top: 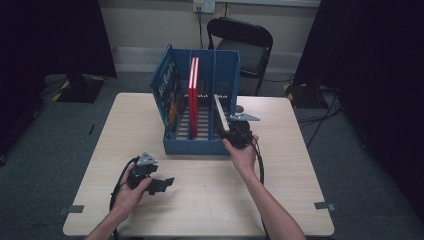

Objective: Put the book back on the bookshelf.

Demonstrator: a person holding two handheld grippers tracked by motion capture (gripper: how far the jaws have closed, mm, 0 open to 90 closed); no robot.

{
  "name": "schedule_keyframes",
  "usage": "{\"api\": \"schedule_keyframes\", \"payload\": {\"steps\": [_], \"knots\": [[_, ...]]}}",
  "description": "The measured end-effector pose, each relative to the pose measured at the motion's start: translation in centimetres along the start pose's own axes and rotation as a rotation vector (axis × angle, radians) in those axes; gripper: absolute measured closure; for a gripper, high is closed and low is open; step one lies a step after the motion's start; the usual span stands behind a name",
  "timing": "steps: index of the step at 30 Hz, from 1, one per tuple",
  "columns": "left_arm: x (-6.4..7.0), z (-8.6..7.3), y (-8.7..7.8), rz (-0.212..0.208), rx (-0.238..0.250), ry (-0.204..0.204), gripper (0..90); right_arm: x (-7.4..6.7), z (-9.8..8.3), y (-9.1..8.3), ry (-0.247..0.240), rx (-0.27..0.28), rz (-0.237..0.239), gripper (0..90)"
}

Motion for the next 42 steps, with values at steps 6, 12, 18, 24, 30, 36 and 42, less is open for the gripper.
{"api": "schedule_keyframes", "payload": {"steps": [6,12,18,24,30,36,42], "knots": [[0.1,0.0,0.1,-0.003,-0.001,0.002,17.0,-0.2,-0.5,-0.2,-0.002,-0.002,0.028,66.1],[0.1,0.0,0.1,-0.003,-0.002,0.004,17.0,-0.4,0.2,0.3,-0.019,-0.003,0.013,66.6],[0.0,0.0,0.1,-0.006,-0.002,0.001,17.0,-0.4,0.9,0.9,-0.013,-0.002,0.010,66.6],[0.1,0.1,0.2,-0.006,-0.004,0.000,17.0,-0.6,1.7,1.4,-0.011,0.003,0.007,65.8],[0.0,0.1,0.3,-0.006,-0.002,0.001,17.1,-0.9,2.3,1.9,-0.006,0.004,0.004,65.2],[-0.1,0.2,0.5,-0.015,-0.005,-0.004,17.4,-0.8,2.8,2.6,0.002,0.001,0.002,65.0],[-0.1,0.4,0.7,-0.017,-0.008,0.001,17.5,-0.7,3.4,3.0,-0.002,-0.006,-0.004,64.8]]}}
Point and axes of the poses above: each handheld gripper's, and its own axes: y roughly forward along the jaws, z roughly out of its top, x roughly to its right, the point moved 1 cm from there along y, roughly forward along the jaws, and after that the axes turned 12 degrees about -x, right-handed, at the moved point
